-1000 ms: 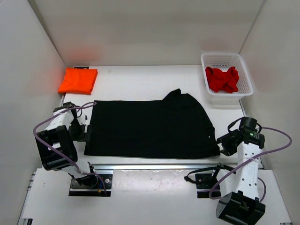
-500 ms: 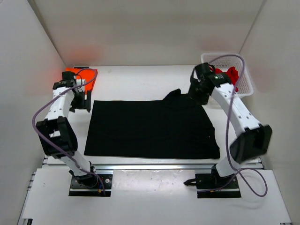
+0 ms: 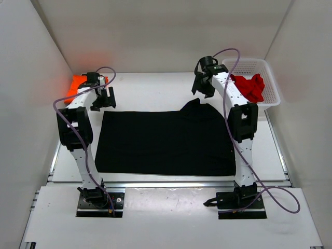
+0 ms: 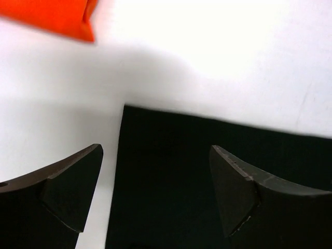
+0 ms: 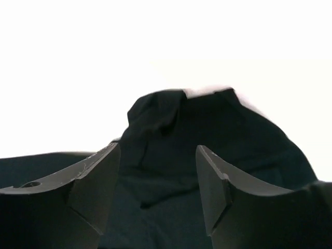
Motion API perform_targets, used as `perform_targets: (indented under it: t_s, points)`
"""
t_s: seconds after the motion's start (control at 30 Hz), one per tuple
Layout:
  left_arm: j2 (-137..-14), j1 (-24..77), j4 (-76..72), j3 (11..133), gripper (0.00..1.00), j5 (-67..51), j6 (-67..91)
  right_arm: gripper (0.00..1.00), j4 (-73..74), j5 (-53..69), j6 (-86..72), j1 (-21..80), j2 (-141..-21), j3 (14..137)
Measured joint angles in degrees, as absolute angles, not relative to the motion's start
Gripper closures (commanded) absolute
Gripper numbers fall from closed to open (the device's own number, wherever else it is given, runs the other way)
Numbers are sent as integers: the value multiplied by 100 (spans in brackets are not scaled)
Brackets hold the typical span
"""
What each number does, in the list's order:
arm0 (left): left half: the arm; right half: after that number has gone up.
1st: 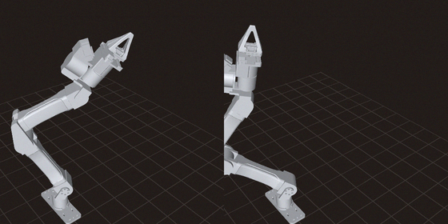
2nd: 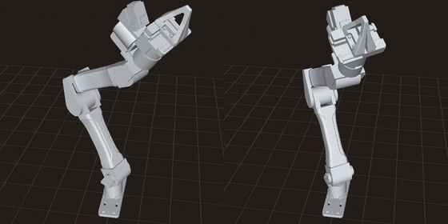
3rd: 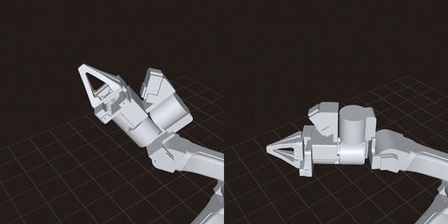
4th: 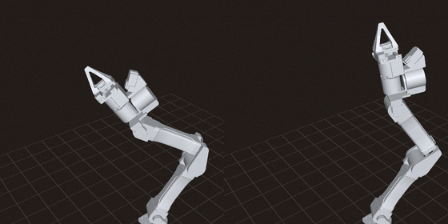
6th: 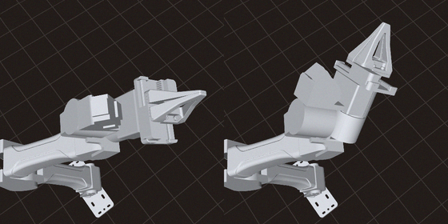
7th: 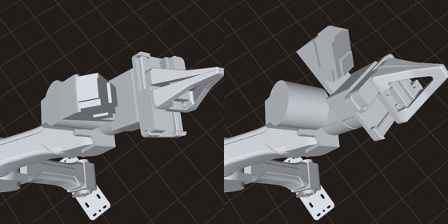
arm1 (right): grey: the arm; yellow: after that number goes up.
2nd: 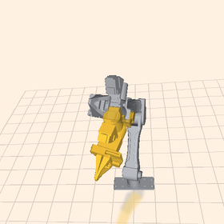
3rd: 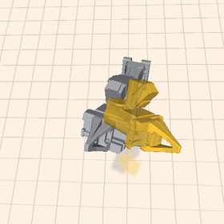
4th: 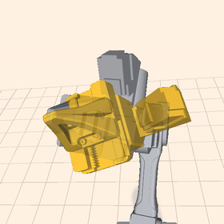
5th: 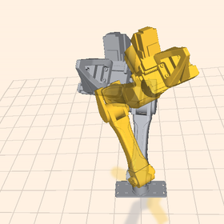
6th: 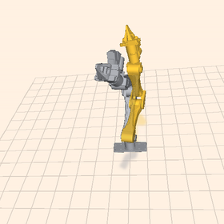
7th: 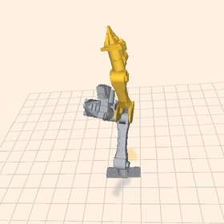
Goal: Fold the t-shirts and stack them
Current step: Grap the side of the flattened tshirt furthest away from the robot with both arms
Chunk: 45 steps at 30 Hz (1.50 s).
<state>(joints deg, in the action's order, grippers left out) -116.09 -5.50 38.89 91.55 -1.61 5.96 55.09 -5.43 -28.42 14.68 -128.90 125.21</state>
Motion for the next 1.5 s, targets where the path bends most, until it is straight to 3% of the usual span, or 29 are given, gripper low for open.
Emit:
perform_targets:
  t_s: [0.33,0.57,0.73,0.87,1.13,1.2,1.23,1.27,1.5]
  points:
    - [-12333,-469,3706,9596,7,36,838,38,5905,-298,-2849,1448,-13889,13413]
    - [-12529,-504,3728,9596,19,187,834,38,6088,-202,-2851,1409,-14282,14195]
    - [-12538,-508,3726,9596,11,266,794,38,6267,-161,-2853,1378,-14529,14398]
    - [-12538,-513,3728,9596,12,303,792,38,6493,-161,-2845,1374,-14558,14398]
    - [-12540,-519,3758,9596,42,268,709,40,6567,-97,-2847,1385,-14558,14400]
    - [-12540,-519,3774,9596,54,237,683,42,6606,-69,-2851,1385,-14558,14400]
    - [-12540,-519,3780,9594,67,222,661,43,6626,-30,-2851,1385,-14558,14400]
    - [-12540,-523,3791,9594,71,202,637,44,6641,19,-2856,1385,-14558,14403]
    - [-12538,-528,3822,9585,78,16,558,43,6810,290,-2908,1382,-14580,14403]
